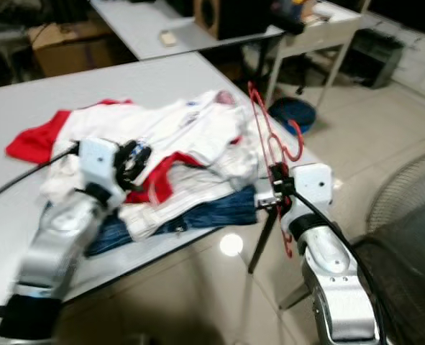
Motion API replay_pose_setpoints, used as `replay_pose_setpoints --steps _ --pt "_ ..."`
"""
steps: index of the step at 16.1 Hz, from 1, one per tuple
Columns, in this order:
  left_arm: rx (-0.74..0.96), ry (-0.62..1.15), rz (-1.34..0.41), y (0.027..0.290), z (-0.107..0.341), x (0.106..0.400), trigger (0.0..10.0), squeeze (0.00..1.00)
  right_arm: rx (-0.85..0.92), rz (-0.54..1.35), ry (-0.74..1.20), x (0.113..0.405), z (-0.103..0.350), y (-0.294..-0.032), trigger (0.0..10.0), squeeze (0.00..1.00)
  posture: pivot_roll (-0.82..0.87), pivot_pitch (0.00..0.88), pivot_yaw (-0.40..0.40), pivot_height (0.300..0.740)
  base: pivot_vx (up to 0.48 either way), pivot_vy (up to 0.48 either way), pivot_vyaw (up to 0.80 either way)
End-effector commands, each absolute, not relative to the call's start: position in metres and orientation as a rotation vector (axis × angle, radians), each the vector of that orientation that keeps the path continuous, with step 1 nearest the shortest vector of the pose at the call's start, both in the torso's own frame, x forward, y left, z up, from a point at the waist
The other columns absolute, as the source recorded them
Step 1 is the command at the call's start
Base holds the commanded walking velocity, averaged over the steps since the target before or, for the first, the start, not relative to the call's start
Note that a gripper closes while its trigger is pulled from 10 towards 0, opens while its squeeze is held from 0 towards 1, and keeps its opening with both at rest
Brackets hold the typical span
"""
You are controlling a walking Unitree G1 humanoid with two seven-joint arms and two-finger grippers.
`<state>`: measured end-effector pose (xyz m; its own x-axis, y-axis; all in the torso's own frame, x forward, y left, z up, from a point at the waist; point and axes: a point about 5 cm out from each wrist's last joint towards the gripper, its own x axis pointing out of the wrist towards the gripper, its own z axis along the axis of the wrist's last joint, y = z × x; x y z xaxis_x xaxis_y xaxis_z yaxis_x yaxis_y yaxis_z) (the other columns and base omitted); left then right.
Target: Hang hanger
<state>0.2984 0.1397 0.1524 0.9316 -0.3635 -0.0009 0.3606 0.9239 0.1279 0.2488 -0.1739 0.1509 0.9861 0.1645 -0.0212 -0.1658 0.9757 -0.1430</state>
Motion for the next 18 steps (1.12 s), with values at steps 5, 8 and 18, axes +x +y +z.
replay_pose_setpoints --steps 5,8,18 --pt "0.195 0.039 -0.405 0.142 0.145 0.309 10.0 0.20 -0.148 0.218 -0.018 0.248 0.157 -0.175 10.0 0.00 -0.09 0.010 -0.010 0.740 0.000 0.000 0.00" --pt "0.233 0.147 -0.553 0.132 0.133 0.308 10.0 0.00 -0.153 0.206 -0.023 0.250 0.159 -0.176 10.0 0.00 -0.11 0.000 0.014 0.740 0.000 0.000 0.00" --pt "0.411 0.088 -0.424 0.146 0.131 0.323 4.0 0.00 -0.154 0.168 -0.005 0.233 0.155 -0.180 10.0 0.00 -0.13 0.003 0.046 0.740 0.000 0.000 0.00"
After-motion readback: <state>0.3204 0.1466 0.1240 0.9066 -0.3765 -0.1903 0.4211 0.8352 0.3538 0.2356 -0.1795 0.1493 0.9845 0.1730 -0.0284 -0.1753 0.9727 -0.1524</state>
